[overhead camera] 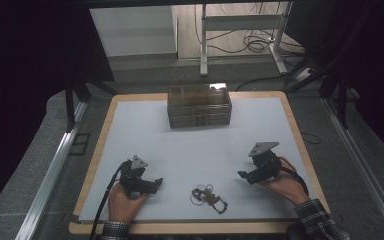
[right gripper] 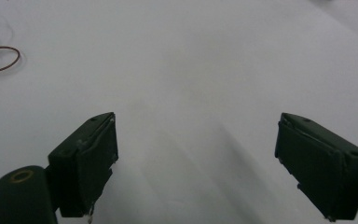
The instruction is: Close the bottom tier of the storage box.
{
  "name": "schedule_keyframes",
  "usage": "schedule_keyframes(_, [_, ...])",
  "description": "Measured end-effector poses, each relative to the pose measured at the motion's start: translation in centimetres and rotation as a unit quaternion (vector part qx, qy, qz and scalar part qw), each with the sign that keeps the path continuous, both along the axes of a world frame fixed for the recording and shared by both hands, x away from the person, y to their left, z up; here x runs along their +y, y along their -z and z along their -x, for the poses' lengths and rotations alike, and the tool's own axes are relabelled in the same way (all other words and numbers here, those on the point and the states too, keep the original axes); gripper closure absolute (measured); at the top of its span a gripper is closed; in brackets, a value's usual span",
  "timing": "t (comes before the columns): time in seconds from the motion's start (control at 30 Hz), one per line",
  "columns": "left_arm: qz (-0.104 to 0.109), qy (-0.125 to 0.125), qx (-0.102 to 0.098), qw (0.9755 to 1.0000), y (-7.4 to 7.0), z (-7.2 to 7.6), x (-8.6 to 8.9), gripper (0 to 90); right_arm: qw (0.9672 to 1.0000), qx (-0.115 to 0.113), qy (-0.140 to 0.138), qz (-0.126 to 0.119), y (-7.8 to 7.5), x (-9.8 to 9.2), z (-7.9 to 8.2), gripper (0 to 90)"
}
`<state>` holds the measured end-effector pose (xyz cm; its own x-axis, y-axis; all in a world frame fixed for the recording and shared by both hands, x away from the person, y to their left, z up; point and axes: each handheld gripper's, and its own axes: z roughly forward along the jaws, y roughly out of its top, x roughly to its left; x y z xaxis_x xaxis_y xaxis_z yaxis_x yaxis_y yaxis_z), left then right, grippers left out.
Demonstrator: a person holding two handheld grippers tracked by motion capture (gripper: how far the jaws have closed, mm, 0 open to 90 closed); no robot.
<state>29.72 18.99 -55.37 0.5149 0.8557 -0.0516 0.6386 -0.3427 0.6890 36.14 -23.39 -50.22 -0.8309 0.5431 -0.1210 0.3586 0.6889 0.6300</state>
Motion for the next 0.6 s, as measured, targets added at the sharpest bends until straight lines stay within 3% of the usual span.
schedule_keyframes(0.43, [0.000, 0.000, 0.000, 1.0000, 0.0, 0.0, 0.0, 0.0, 0.9984, -0.040, -0.014, 0.037, 0.0, 1.6, -0.4, 21.6])
schedule_keyframes(0.6, [0.000, 0.000, 0.000, 1.0000, 0.0, 0.0, 0.0, 0.0, 0.9980, -0.044, -0.020, 0.041, 0.1, 2.0, -0.5, 23.1])
